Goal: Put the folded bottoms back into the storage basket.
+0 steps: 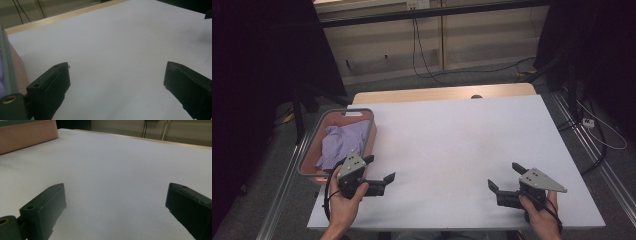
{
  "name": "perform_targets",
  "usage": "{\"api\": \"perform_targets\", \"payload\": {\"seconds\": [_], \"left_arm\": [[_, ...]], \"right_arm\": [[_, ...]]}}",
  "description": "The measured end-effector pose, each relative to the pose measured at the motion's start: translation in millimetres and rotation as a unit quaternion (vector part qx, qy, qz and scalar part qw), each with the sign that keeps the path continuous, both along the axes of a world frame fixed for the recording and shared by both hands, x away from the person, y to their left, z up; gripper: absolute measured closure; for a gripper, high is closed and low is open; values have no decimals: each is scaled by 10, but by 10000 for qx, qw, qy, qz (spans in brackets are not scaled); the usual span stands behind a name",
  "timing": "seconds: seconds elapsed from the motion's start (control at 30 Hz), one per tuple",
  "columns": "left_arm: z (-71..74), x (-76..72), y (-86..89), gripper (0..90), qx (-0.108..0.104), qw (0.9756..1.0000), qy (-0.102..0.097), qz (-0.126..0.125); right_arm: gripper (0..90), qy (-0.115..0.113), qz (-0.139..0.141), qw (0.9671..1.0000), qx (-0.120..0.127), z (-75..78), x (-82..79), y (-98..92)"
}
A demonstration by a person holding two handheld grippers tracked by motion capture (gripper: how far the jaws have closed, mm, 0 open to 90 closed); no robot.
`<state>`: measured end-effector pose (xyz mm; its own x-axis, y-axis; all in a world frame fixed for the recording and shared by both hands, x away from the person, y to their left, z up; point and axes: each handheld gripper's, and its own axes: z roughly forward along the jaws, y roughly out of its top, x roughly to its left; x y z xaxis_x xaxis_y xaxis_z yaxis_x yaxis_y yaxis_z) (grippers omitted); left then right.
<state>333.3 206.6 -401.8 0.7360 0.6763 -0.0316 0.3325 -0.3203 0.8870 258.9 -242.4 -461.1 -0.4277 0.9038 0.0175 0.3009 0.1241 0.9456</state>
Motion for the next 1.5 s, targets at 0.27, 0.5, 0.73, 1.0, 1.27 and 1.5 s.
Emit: {"api": "perform_targets", "payload": {"seconds": [0.27,0.5,0.73,1.0,1.27,1.5], "left_arm": [[-82,126,-151,66,-69,9999,45,-134],[-169,184,-281,66,-50,9998,131,-164],[-288,181,-374,66,-26,9994,251,-250],[-437,175,-359,58,-177,9992,323,-134],[-526,113,-316,55,-188,9994,252,107],[-528,94,-321,54,-131,9994,297,79]], "right_arm": [[28,0,3,10000,-8,0,-1,3],[27,8,10,10000,-2,-1,-1,1],[28,4,14,10000,-9,-2,-3,0],[27,10,58,10000,1,-2,-5,4],[27,-3,61,10000,35,8,-28,-1],[27,-9,51,10000,56,8,-24,-21]]}}
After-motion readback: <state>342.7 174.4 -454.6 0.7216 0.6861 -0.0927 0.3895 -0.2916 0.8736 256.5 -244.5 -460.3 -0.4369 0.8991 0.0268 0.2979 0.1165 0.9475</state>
